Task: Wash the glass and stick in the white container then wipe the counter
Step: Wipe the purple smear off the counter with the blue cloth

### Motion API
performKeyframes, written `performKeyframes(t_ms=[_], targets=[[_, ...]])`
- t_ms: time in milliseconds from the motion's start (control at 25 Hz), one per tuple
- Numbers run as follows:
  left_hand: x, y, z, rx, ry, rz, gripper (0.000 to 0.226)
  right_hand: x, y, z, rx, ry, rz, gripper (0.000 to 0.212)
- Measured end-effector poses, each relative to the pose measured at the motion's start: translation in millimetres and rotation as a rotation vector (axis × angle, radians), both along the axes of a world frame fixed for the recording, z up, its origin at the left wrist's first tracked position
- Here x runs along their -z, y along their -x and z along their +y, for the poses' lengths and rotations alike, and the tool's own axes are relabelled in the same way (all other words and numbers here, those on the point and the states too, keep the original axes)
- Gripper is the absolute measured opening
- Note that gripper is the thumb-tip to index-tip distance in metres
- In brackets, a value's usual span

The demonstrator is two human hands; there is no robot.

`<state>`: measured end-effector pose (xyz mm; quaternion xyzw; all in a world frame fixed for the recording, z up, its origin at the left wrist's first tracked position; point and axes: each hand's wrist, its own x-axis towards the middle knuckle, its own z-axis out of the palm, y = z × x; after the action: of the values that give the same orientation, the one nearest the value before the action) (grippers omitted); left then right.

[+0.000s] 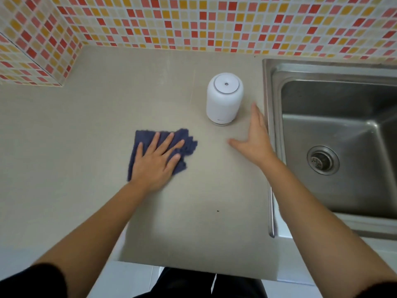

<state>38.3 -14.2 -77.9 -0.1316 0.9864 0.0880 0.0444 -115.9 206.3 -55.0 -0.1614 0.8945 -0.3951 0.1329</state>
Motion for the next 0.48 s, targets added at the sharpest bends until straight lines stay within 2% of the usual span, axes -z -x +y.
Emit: performKeyframes(t_ms=[80, 160, 240, 320, 400, 480], targets=[[1.8, 33.1, 36.3, 0.025, -0.017, -0.008, 0.049, 5.5, -27.4, 31.2, 0.035, -0.092, 0.170, 0.074], [3.6, 20.1, 81.3, 0.236, 0.000, 0.080, 0.046, 17.9, -51.5, 55.9, 0.081, -0.194, 0.210, 0.057], [6.9, -30.6, 99.3, 0.492, -0.007, 0.105, 0.045, 29.0, -67.3, 71.0, 0.066, -0.278, 0.190, 0.054], [5.0, -74.1, 72.8, 0.623, 0.003, 0.051, 0.045, 35.4, -79.4, 77.7, 0.015, -0.297, 0.192, 0.056], [5.4, -65.3, 26.9, 0.597, 0.059, 0.096, 0.043, 37.9, -81.6, 79.2, 0.004, -0.293, 0.202, 0.055], [1.0, -26.0, 0.4, 0.400, 0.059, 0.059, 0.048, 39.1, -80.2, 77.8, 0.014, -0.308, 0.209, 0.053]])
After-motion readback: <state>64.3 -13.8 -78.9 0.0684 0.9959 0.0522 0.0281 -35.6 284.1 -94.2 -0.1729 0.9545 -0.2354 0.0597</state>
